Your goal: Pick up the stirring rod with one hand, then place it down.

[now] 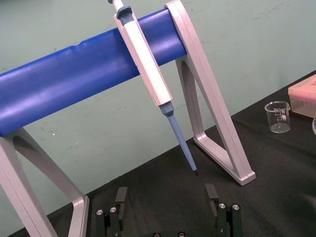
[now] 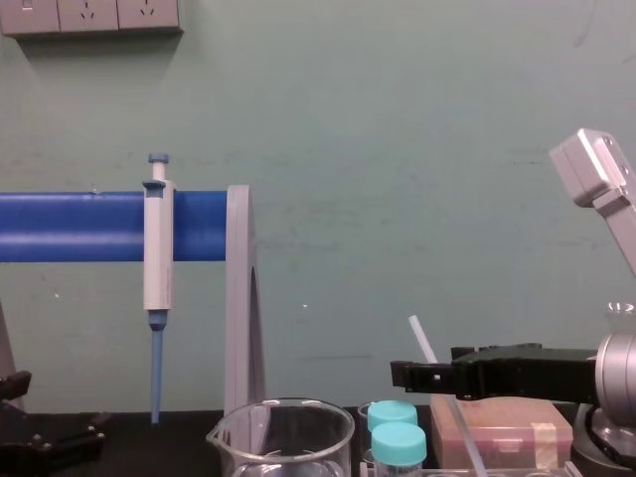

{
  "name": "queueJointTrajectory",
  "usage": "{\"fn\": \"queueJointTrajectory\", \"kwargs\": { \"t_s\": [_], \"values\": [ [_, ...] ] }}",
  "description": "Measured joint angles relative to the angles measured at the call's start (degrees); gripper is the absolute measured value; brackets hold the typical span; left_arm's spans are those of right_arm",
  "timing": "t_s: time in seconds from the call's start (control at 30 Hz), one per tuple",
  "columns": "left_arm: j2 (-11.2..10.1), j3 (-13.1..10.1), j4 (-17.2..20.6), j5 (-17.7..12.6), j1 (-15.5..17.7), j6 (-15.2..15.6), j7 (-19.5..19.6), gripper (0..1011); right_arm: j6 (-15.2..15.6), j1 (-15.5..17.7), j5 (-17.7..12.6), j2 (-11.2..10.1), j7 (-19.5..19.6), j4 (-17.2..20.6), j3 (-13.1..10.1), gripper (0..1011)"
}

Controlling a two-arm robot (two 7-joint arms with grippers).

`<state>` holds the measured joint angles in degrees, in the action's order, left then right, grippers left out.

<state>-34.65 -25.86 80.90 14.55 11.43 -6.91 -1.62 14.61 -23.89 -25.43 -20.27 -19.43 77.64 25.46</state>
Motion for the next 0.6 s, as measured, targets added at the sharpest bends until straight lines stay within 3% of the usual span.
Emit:
{"fn": "queueJointTrajectory", "kwargs": {
  "t_s": [0.4, 0.6],
  "values": [
    [0.00, 0.00, 0.00, 0.00, 0.00, 0.00, 0.00, 1000, -0.04, 0.00, -0.14, -0.06, 0.00, 0.04, 0.00, 626],
    [0.00, 0.00, 0.00, 0.00, 0.00, 0.00, 0.00, 1000, -0.05, 0.00, -0.17, -0.07, 0.00, 0.07, 0.00, 392]
  ]
}}
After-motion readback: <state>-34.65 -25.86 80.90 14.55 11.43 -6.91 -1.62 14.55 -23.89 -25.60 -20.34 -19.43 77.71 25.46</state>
